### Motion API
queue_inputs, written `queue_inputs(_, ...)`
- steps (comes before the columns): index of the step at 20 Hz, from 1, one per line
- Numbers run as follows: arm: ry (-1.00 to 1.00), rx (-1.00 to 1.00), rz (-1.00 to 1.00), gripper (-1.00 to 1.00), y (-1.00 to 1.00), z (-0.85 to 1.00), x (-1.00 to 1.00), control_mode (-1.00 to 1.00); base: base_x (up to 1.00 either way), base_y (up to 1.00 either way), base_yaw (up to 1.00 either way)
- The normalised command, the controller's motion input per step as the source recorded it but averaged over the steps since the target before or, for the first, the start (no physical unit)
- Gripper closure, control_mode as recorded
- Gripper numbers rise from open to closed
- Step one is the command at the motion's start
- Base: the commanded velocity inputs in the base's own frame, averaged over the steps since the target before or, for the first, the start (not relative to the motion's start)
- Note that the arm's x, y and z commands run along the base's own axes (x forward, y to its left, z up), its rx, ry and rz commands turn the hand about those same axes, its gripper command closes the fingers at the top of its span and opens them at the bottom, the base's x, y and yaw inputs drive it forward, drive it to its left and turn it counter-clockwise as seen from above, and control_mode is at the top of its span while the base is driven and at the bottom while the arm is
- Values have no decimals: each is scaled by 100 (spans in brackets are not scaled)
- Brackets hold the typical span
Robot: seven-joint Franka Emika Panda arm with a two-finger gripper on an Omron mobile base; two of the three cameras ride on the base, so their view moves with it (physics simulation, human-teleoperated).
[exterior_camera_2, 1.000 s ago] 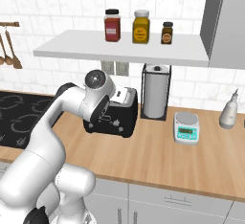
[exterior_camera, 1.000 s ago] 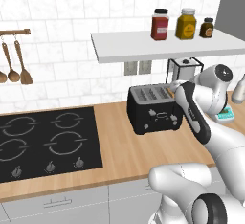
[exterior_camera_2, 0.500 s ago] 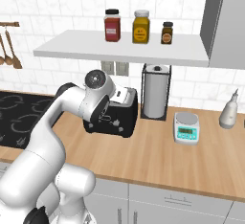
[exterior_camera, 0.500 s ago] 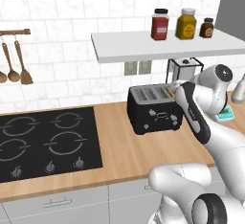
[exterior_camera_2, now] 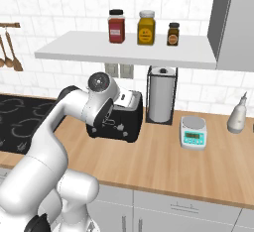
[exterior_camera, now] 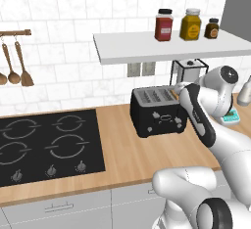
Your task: Start the toaster. Once the lever pops up, take the bread to the plate on the dining counter.
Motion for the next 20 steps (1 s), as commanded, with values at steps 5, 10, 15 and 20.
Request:
queue_inputs(5,0,0,0,-100,0,0,0,-100,0,0,0)
queue_inputs(10,0,0,0,-100,0,0,0,-100,0,0,0)
queue_inputs(15,0,0,0,-100,0,0,0,-100,0,0,0)
queue_inputs(20,0,0,0,-100,0,0,0,-100,0,0,0)
